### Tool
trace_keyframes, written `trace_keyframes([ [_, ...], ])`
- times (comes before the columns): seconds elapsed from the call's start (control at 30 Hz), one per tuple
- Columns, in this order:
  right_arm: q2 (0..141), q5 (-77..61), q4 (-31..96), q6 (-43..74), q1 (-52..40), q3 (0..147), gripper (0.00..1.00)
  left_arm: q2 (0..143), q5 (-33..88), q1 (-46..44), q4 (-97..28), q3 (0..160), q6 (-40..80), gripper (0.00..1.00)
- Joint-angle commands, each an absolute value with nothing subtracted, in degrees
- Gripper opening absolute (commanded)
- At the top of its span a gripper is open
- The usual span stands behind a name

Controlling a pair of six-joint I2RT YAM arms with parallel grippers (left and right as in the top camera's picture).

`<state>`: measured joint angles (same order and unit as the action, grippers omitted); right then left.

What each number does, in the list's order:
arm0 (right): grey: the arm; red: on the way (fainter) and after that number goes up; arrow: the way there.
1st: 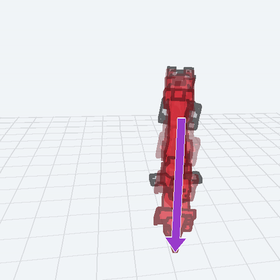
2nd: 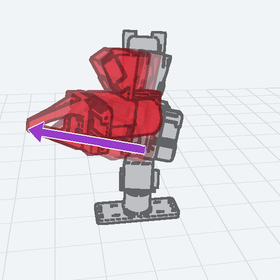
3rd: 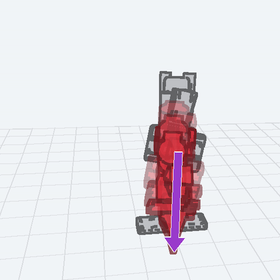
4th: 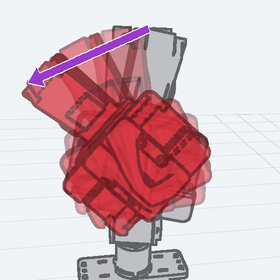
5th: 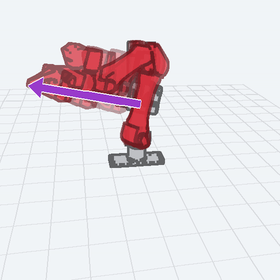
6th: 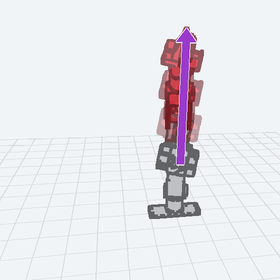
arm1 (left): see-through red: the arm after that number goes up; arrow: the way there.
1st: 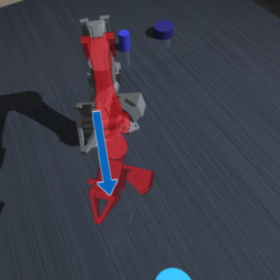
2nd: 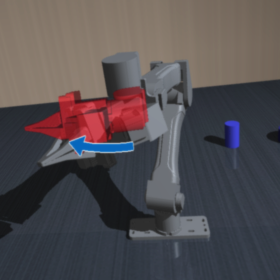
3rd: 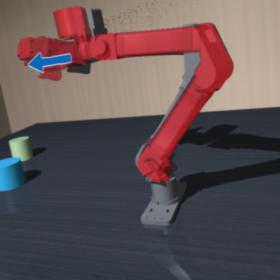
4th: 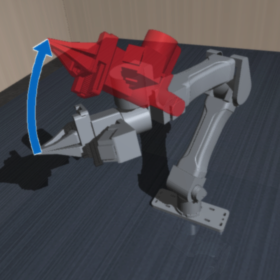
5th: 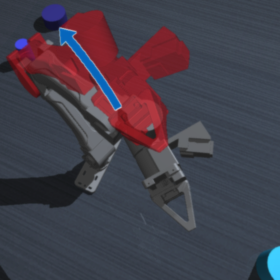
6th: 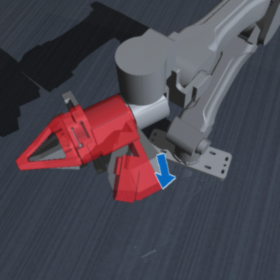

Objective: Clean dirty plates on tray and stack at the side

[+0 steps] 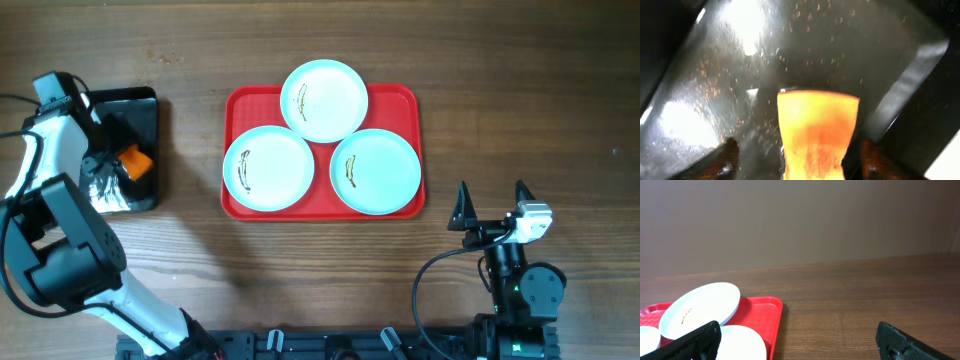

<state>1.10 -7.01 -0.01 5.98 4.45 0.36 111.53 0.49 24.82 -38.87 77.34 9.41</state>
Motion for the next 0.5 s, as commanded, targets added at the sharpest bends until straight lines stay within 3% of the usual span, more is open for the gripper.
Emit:
trace_keyframes([
  [0.0,0.82,-6.39,-0.34,6.55,4.69,0.3,1.0,110.48,1.85,25.08,-38.87,76.23,9.43,0.69],
  [0.23,0.82,-6.39,-0.34,6.57,4.69,0.3,1.0,110.48,2.11,25.04,-38.35,73.06,9.45,0.66],
  [0.37,0.82,-6.39,-0.34,6.57,4.69,0.3,1.0,110.5,4.69,24.86,-37.39,71.77,9.41,0.84],
  [0.47,0.82,-6.39,-0.34,6.57,4.69,0.3,1.0,110.5,8.51,24.86,-36.45,71.29,9.41,0.86],
])
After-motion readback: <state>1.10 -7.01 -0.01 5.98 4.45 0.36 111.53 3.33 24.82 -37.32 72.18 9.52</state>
